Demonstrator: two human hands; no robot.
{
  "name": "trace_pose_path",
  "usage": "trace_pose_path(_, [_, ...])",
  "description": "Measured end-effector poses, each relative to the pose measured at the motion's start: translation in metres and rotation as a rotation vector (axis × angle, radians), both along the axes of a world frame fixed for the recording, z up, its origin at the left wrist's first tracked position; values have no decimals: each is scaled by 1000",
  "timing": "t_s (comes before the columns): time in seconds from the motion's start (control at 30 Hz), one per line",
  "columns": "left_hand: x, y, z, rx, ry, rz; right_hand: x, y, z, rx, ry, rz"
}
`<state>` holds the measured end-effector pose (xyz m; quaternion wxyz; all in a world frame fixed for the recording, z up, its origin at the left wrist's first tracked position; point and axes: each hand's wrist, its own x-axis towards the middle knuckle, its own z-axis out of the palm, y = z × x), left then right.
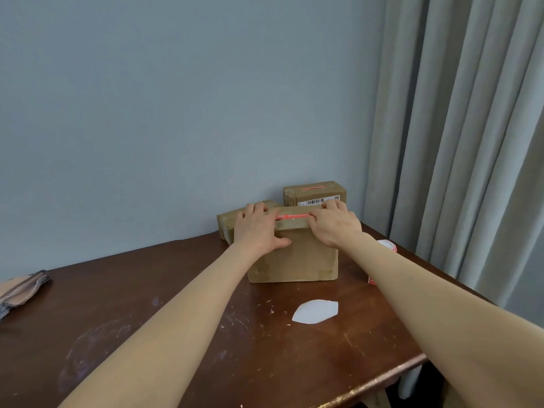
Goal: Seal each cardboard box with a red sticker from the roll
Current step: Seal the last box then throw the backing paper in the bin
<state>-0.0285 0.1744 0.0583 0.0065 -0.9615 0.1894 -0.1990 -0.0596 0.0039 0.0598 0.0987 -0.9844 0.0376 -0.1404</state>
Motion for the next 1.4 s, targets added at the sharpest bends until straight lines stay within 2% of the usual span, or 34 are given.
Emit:
trace_pose_path(0.2, [1,1,-2,44,41,16,1,-1,-1,-24,38,-12])
trace_pose_path(0.4, [-5,4,-4,-14,-21,-13,-1,3,-4,-52,-92,10])
trace_pose_path(1.03, [-4,4,-2,-19,-2,5,-3,1,5,-57,-52,-2])
trace_pose_path(1.23, [-2,3,0,48,104,28,0,0,5,-36,-16,-12])
trace_pose_path(1.4, [1,3,-3,11,175,14,2,0,3,-17,63,-16])
